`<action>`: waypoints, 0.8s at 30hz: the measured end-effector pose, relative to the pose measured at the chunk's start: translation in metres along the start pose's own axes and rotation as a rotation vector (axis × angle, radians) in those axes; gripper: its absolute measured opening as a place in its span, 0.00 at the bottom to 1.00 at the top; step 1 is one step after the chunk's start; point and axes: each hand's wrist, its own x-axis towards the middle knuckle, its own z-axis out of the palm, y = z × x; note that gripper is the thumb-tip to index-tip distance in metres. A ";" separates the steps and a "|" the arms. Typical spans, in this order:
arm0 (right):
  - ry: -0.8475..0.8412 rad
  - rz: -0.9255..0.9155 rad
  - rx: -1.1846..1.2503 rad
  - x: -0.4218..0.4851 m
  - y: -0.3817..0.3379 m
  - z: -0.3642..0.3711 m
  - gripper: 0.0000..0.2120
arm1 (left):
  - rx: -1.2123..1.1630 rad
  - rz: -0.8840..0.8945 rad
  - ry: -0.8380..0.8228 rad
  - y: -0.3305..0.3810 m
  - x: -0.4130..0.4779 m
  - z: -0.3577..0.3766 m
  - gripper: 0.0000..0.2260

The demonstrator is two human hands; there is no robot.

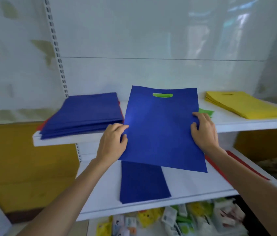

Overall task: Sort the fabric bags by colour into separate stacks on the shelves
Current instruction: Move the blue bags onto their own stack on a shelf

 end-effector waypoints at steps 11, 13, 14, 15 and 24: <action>-0.102 0.393 -0.251 -0.158 0.178 -0.087 0.16 | -0.272 -0.034 -0.517 0.116 -0.148 0.159 0.19; -0.142 0.458 -0.281 -0.181 0.197 -0.085 0.15 | -0.281 -0.078 -0.626 0.121 -0.173 0.181 0.19; -0.167 0.483 -0.291 -0.191 0.204 -0.081 0.15 | -0.279 -0.100 -0.667 0.120 -0.183 0.189 0.20; -0.195 0.498 -0.297 -0.198 0.210 -0.075 0.15 | -0.278 -0.126 -0.698 0.116 -0.191 0.197 0.20; -0.465 0.422 -0.273 -0.187 0.223 0.056 0.20 | -0.175 -0.333 -0.706 0.013 -0.200 0.240 0.20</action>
